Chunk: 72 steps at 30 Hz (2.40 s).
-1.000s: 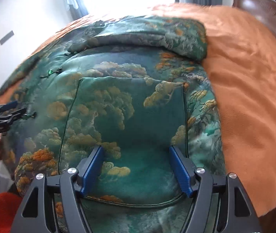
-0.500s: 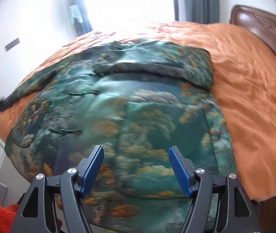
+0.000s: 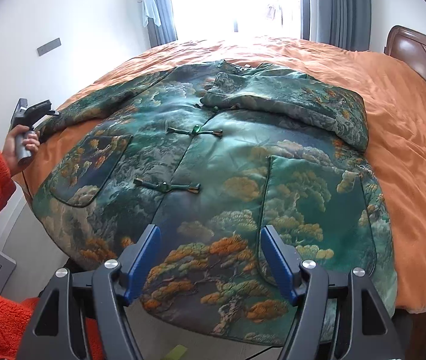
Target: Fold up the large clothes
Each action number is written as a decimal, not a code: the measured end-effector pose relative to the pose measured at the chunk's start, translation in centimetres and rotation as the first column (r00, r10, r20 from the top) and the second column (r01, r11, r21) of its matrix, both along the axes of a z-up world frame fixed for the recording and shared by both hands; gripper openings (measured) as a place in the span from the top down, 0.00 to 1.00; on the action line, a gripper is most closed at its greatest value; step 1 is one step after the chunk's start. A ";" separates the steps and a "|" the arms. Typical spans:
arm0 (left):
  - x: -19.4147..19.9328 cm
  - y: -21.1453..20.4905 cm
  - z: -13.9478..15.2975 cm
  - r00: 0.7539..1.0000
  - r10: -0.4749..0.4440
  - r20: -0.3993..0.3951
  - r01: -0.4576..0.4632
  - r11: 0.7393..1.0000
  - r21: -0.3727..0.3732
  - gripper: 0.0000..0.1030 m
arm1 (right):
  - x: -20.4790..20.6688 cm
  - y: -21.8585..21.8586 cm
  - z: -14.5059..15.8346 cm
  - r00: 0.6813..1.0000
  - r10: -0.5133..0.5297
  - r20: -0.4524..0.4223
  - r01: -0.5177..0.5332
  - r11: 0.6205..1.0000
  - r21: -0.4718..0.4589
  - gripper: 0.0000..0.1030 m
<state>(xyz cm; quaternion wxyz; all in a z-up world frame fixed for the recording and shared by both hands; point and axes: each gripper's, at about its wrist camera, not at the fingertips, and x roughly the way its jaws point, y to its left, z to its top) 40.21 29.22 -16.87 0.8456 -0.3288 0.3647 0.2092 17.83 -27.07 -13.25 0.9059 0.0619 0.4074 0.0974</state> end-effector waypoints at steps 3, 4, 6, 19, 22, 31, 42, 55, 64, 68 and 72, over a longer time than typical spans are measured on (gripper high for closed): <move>2.1 -2.3 1.2 0.994 -0.079 -0.074 0.089 0.984 0.151 0.87 | -0.6 0.2 -0.2 1.000 -0.002 -0.007 0.002 1.000 0.016 0.31; 2.4 -3.3 2.2 0.991 -0.092 -0.093 0.111 0.968 0.226 0.88 | -0.8 0.2 -0.3 1.000 0.000 -0.008 0.000 1.000 0.021 0.31; 2.7 -6.6 5.2 0.985 -0.151 -0.081 0.170 0.908 0.382 0.90 | -1.1 0.3 -0.4 1.000 0.003 -0.008 -0.002 1.000 0.031 0.31; -3.2 -39.7 14.3 0.612 -0.776 -0.152 0.440 0.174 0.881 0.89 | -1.0 -1.8 0.3 0.995 -0.081 0.050 0.074 0.990 0.120 0.31; -5.2 -44.4 10.3 0.527 -0.813 -0.247 0.490 0.053 0.870 0.88 | -1.6 -3.1 0.3 0.992 -0.116 0.049 0.109 0.987 0.121 0.31; -9.9 -48.6 0.8 0.349 -0.812 -0.468 0.640 -0.158 0.752 0.42 | -2.1 -7.5 -0.6 0.978 -0.208 0.025 0.203 0.972 0.121 0.31; -15.1 -39.2 4.7 0.415 -0.858 -0.303 0.735 0.120 0.667 0.19 | 15.4 -10.8 -2.3 0.989 -0.075 -0.128 0.138 0.784 0.606 0.31; -12.6 -31.8 5.8 0.615 -0.772 -0.163 0.688 0.424 0.589 0.18 | 26.5 -3.2 4.3 0.997 0.066 0.044 -0.078 0.908 0.411 0.89; -10.0 -29.7 6.3 0.665 -0.728 -0.165 0.670 0.485 0.562 0.17 | 36.1 -2.4 -1.9 0.995 -0.021 -0.100 0.044 0.971 0.234 0.89; -7.3 -29.0 6.2 0.656 -0.731 -0.187 0.695 0.490 0.526 0.14 | 34.8 -3.8 -4.1 0.992 -0.056 -0.109 0.084 0.960 0.268 0.75; -3.0 -27.8 7.0 0.664 -0.735 -0.141 0.702 0.546 0.457 0.12 | 32.5 -3.9 -1.1 0.995 -0.097 -0.027 0.099 0.990 0.102 0.46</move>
